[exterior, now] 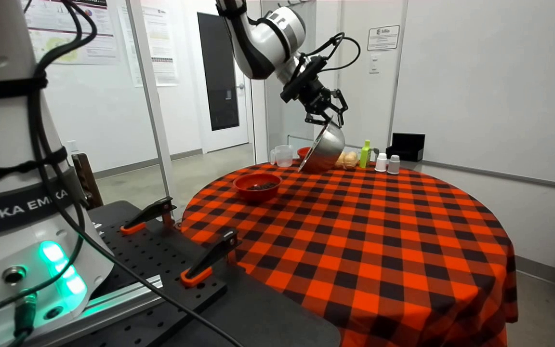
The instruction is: Pour the contents from the silver dish into the orange bowl closest to you
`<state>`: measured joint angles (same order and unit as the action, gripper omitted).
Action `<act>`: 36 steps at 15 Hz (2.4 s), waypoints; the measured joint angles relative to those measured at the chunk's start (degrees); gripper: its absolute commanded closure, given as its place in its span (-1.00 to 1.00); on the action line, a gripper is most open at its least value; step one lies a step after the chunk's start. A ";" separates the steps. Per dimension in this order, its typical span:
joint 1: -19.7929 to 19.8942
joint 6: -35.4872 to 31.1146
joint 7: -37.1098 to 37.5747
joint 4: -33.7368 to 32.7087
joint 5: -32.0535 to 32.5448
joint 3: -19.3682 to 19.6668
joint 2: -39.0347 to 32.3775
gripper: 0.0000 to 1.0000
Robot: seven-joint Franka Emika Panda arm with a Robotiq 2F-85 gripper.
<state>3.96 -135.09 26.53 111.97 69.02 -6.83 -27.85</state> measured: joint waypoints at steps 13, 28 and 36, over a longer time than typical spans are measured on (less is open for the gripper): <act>4.56 -1.72 -27.82 -15.76 -51.04 4.50 -13.91 0.97; 9.82 -5.65 -29.91 -37.22 -77.05 4.47 -34.03 0.97; 8.90 -6.07 -27.19 -42.51 -78.19 6.84 -39.08 -0.50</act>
<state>12.85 -141.16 -0.66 69.46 -9.17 0.01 -66.93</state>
